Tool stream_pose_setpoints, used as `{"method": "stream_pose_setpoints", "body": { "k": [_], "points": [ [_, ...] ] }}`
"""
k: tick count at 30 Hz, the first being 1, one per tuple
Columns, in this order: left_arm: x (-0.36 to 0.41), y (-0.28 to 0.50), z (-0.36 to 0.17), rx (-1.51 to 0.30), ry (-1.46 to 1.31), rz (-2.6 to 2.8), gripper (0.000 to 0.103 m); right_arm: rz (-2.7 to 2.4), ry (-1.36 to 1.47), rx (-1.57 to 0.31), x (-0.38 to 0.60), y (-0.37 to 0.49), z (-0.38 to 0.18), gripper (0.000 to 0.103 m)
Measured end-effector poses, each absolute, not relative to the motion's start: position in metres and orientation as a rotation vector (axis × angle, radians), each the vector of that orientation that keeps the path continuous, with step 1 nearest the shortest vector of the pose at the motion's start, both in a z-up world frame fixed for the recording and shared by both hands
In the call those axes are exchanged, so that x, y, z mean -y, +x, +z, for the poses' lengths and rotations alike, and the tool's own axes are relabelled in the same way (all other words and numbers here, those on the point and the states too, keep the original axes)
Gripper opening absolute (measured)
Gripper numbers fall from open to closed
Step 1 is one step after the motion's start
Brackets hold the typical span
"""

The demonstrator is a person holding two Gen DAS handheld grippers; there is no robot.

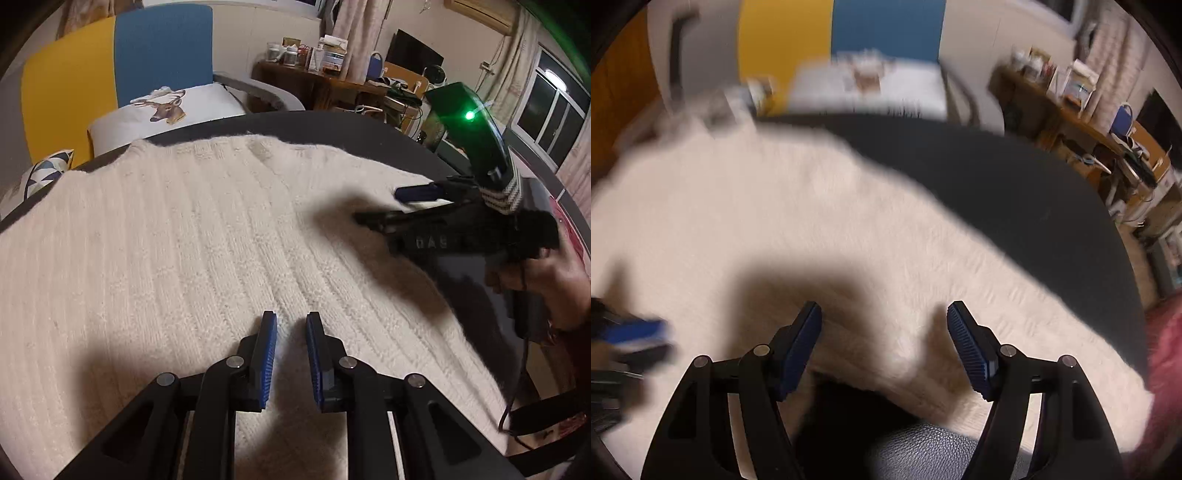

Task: Fold clothes

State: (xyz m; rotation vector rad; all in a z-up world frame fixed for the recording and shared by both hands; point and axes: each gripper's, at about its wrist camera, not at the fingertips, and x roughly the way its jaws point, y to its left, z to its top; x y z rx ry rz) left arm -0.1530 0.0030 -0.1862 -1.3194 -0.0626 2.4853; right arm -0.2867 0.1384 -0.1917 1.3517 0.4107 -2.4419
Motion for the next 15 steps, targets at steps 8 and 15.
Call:
{"method": "stream_pose_setpoints", "body": {
  "k": [8, 15],
  "points": [
    [0.054, -0.198, -0.161, 0.222, -1.248, 2.581, 0.016, -2.429, 1.267, -0.149, -0.137, -0.301, -0.157, 0.08],
    [0.101, -0.223, -0.183, 0.278, -1.324, 2.651, 0.015, -2.258, 1.186, -0.149, -0.044, -0.356, -0.165, 0.08]
  ]
}}
